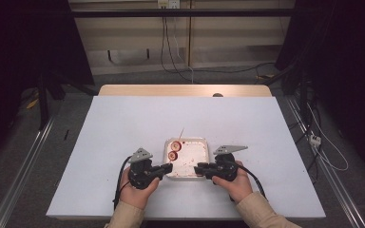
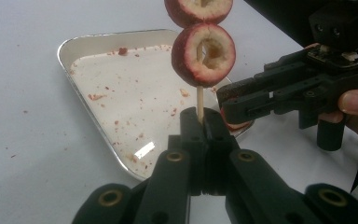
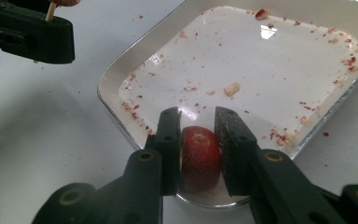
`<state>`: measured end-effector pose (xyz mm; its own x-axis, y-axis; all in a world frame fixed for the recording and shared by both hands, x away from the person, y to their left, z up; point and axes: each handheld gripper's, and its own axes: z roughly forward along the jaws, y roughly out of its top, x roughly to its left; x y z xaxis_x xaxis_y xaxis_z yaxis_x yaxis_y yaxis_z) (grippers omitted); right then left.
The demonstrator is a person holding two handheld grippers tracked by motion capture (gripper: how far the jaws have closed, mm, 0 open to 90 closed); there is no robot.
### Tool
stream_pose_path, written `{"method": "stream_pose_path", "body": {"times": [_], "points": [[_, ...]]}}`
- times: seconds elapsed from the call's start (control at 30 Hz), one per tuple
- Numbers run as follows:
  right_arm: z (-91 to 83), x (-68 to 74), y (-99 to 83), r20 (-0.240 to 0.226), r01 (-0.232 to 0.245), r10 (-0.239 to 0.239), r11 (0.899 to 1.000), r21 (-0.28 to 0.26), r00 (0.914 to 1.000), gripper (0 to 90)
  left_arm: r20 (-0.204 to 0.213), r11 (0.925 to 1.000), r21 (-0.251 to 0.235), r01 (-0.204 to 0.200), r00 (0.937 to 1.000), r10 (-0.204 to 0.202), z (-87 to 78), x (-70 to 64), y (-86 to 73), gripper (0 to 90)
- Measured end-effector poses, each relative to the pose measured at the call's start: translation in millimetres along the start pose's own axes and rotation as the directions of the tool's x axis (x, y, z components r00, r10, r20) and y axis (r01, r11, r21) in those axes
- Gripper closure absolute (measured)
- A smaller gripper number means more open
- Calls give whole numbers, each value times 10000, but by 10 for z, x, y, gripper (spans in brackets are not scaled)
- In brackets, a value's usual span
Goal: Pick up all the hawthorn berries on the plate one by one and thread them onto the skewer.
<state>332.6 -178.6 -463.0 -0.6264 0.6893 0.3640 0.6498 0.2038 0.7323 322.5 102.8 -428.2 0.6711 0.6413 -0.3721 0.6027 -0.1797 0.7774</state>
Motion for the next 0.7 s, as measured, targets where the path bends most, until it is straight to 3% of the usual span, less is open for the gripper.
{"method": "stream_pose_path", "body": {"times": [0.13,0.3,0.4,0.47,0.53,0.7], "points": [[-3,3,-9,-97,-155,156,9998,129,9998,682,11,10000,31,-2,10000,2,9,-9,-3,893],[6,18,-36,-121,-286,287,9995,109,9995,740,8,10000,7,-38,10000,38,2,-17,3,893],[-38,-6,4,-208,-612,603,9969,-495,9980,742,52,10000,33,-35,10000,35,3,-13,2,893],[-87,-47,52,-334,-1210,1181,9874,-1016,9924,742,100,10000,26,47,9999,-48,7,-14,-2,893],[-144,-85,122,-269,-1502,1479,9787,-1396,9886,742,177,10000,70,44,9998,-45,11,-14,-2,893],[-295,-145,322,-320,-2339,2337,9372,-2587,9718,742,463,9995,324,-31,9989,16,51,-71,-13,893]]}}
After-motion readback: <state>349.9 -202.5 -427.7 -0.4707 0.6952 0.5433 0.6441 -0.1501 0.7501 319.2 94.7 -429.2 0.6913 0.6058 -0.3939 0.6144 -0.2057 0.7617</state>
